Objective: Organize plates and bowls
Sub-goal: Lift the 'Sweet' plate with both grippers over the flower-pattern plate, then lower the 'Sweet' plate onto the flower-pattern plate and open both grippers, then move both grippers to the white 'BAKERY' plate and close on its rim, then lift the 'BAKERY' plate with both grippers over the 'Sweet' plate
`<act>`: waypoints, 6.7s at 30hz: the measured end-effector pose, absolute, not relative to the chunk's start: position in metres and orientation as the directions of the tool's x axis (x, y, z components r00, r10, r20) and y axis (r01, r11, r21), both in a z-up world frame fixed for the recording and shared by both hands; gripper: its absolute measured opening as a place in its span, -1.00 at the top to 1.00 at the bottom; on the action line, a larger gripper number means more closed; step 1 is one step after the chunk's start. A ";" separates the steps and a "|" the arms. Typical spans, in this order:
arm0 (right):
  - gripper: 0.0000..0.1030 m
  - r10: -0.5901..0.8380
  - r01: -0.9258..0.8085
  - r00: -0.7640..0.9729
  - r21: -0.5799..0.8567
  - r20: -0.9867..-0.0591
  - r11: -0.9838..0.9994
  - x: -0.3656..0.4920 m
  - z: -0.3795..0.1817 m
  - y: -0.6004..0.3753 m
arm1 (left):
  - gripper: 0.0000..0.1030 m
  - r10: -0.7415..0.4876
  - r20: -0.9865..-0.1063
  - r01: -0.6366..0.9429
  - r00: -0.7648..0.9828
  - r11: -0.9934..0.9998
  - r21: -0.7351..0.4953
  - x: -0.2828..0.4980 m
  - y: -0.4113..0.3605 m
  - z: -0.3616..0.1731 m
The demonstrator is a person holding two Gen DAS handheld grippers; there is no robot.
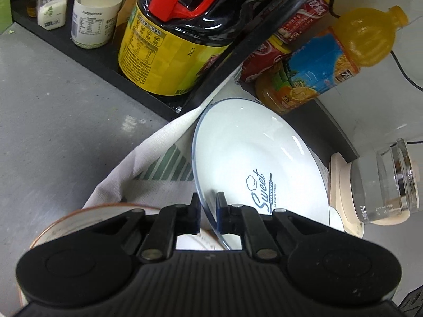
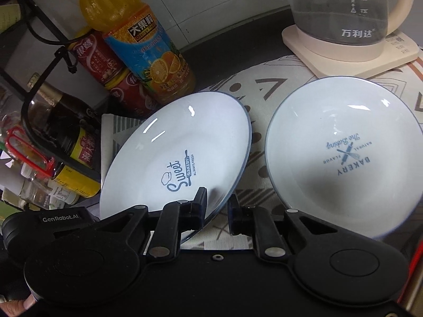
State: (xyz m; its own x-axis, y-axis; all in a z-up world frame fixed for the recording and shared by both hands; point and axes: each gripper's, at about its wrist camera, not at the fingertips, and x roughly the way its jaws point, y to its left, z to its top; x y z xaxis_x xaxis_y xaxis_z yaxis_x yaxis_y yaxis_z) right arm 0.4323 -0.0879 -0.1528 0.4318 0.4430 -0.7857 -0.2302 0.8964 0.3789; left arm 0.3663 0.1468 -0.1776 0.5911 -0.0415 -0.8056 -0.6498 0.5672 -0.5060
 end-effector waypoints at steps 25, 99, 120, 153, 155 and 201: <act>0.70 0.490 -0.352 0.469 0.354 -0.734 0.867 0.344 -0.128 -0.112 | 0.81 -0.014 -0.785 -0.644 0.619 0.562 -0.519 0.257 0.115 -0.144; 0.64 0.460 -0.449 0.341 0.288 -0.820 0.846 0.284 -0.158 -0.116 | 0.73 0.037 -0.889 -0.777 0.457 0.504 -0.378 0.169 0.127 -0.166; -0.36 0.439 -0.472 0.451 0.210 -0.777 0.856 0.315 -0.099 -0.122 | 0.03 0.007 -0.831 -0.691 0.556 0.560 -0.457 0.223 0.111 -0.128; -0.75 0.288 -0.183 0.499 0.225 -0.817 0.957 0.449 -0.095 -0.224 | -0.05 -0.181 -0.859 -0.538 0.478 0.713 -0.450 0.394 0.021 -0.149; -0.75 0.280 -0.174 0.486 0.223 -0.828 0.959 0.457 -0.100 -0.227 | -0.05 -0.190 -0.861 -0.536 0.471 0.715 -0.450 0.403 0.017 -0.154; 0.78 0.386 -0.021 0.251 0.394 -0.888 0.919 0.526 -0.175 -0.264 | 0.74 -0.258 -0.811 -0.493 0.525 0.684 -0.537 0.446 0.000 -0.187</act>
